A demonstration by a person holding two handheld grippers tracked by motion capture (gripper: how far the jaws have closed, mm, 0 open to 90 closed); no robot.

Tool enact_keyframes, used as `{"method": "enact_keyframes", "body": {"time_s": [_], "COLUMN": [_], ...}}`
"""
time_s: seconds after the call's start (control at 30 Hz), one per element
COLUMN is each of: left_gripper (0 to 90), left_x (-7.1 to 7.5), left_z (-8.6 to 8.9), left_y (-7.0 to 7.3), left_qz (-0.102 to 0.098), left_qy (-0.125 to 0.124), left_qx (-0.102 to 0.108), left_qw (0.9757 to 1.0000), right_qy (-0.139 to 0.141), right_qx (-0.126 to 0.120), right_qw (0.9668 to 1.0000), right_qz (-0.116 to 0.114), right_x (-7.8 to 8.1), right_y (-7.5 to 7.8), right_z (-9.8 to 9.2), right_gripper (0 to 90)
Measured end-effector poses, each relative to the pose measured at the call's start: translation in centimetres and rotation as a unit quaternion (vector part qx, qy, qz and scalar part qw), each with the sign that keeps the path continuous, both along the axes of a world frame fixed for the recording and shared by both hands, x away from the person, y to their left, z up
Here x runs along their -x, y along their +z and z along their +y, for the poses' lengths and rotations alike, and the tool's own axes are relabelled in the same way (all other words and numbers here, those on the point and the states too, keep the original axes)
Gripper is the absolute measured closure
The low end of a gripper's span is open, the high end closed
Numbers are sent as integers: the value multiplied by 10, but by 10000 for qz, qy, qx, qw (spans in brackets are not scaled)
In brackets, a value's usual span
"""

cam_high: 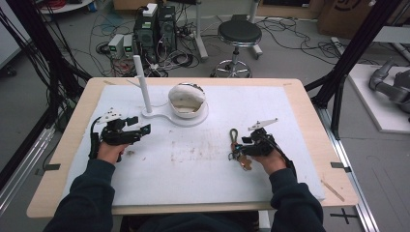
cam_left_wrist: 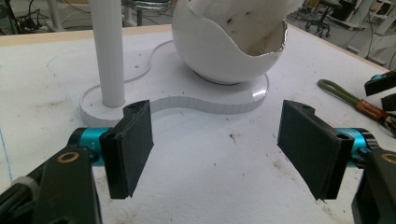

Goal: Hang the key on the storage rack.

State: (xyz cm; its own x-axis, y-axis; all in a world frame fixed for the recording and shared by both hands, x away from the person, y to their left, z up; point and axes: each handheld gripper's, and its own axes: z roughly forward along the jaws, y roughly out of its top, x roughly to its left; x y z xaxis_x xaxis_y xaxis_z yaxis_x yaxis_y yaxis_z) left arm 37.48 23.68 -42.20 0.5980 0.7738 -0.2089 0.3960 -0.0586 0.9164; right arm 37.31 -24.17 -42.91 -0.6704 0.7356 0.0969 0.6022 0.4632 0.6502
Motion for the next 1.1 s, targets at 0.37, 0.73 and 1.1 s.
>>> {"method": "enact_keyframes", "body": {"time_s": [0.37,0.73,1.1], "left_gripper": [265,319,356], "left_x": [0,2,10], "left_z": [-2,-9,-68], "left_y": [-1,2,15], "left_qz": [2,-3,-79], "left_qy": [-52,-250,-1227], "left_qx": [-38,132,998], "left_qw": [10000,9996,9874], "right_qy": [-20,488,724], "right_qx": [152,-455,-2041], "right_qw": [9996,9966,9700], "right_qz": [234,-488,-1108], "right_x": [4,9,20], "right_y": [-7,11,29], "right_z": [20,26,43], "right_gripper": [602,796,795]}}
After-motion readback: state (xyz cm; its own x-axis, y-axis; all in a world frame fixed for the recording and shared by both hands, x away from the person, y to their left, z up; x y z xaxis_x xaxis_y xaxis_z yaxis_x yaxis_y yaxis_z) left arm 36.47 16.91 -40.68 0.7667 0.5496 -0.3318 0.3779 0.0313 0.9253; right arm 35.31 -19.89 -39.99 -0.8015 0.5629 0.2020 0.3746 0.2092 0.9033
